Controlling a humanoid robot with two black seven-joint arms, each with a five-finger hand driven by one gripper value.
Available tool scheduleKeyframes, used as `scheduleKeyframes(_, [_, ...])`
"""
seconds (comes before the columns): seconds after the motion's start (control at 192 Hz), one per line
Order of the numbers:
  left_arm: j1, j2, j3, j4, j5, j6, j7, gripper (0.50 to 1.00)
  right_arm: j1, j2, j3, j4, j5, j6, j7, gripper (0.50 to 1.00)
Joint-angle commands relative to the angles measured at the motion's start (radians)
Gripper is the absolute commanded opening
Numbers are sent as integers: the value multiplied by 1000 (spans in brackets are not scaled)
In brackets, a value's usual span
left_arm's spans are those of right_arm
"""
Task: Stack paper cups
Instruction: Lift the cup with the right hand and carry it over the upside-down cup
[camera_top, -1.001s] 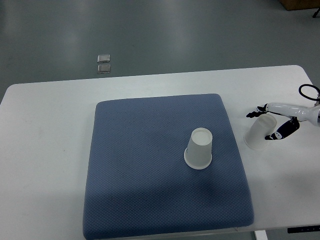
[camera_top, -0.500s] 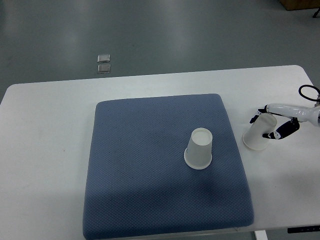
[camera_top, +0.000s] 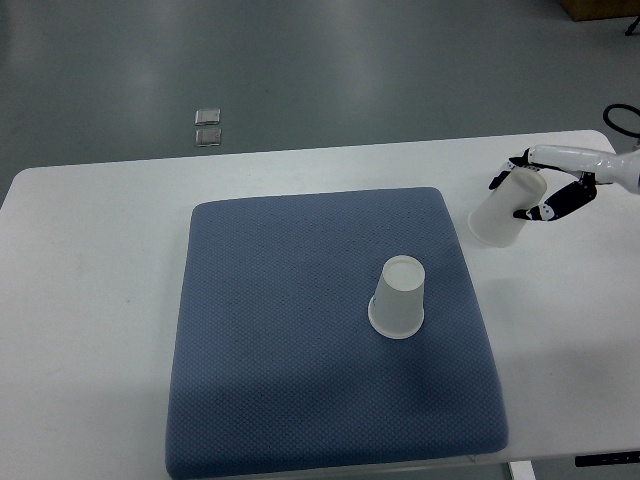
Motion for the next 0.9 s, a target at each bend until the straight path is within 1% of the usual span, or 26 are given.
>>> scheduleKeyframes(0.0, [0, 0, 0, 0, 0, 0, 0, 1000, 36, -6, 71, 36, 18, 151, 0, 635])
scheduleKeyframes(0.005, [0, 0, 0, 0, 0, 1, 0, 1000, 40, -8, 82, 41, 20, 169, 0, 635])
scheduleKeyframes(0.01, [0, 0, 0, 0, 0, 1, 0, 1000, 40, -8, 82, 41, 20, 169, 0, 635])
scheduleKeyframes(0.016, [0, 0, 0, 0, 0, 0, 0, 1000, 41, -9, 92, 47, 20, 188, 0, 635])
scheduleKeyframes(0.021, [0, 0, 0, 0, 0, 0, 0, 1000, 41, -9, 93, 47, 20, 188, 0, 635])
scheduleKeyframes(0.026, [0, 0, 0, 0, 0, 0, 0, 1000, 44, -11, 103, 53, 20, 206, 0, 637])
scheduleKeyframes(0.042, [0, 0, 0, 0, 0, 1, 0, 1000, 46, -14, 114, 59, 20, 223, 0, 637])
scheduleKeyframes(0.057, [0, 0, 0, 0, 0, 1, 0, 1000, 46, -18, 137, 73, 20, 257, 0, 637])
scheduleKeyframes(0.068, [0, 0, 0, 0, 0, 1, 0, 1000, 46, -18, 137, 73, 20, 257, 0, 637])
scheduleKeyframes(0.094, [0, 0, 0, 0, 0, 1, 0, 1000, 47, -24, 169, 99, 20, 293, 0, 637])
scheduleKeyframes(0.115, [0, 0, 0, 0, 0, 1, 2, 1000, 46, -27, 191, 119, 20, 303, 0, 637])
scheduleKeyframes(0.297, [0, 0, 0, 0, 0, 0, 0, 1000, 47, -38, 229, 280, 20, 303, 0, 637])
scheduleKeyframes(0.438, [0, 0, 0, 0, 0, 0, 0, 1000, 37, -44, 226, 372, 18, 303, -17, 637])
scheduleKeyframes(0.526, [0, 0, 0, 0, 0, 1, 0, 1000, 33, -46, 220, 412, 9, 300, -25, 637])
scheduleKeyframes(0.651, [0, 0, 0, 0, 0, 0, 0, 1000, 23, -44, 215, 441, -6, 264, -42, 639])
scheduleKeyframes(0.787, [0, 0, 0, 0, 0, 1, 0, 1000, 9, -37, 215, 444, -46, 203, -56, 639])
scheduleKeyframes(0.896, [0, 0, 0, 0, 0, 1, 0, 1000, 1, -34, 215, 446, -77, 186, -54, 639])
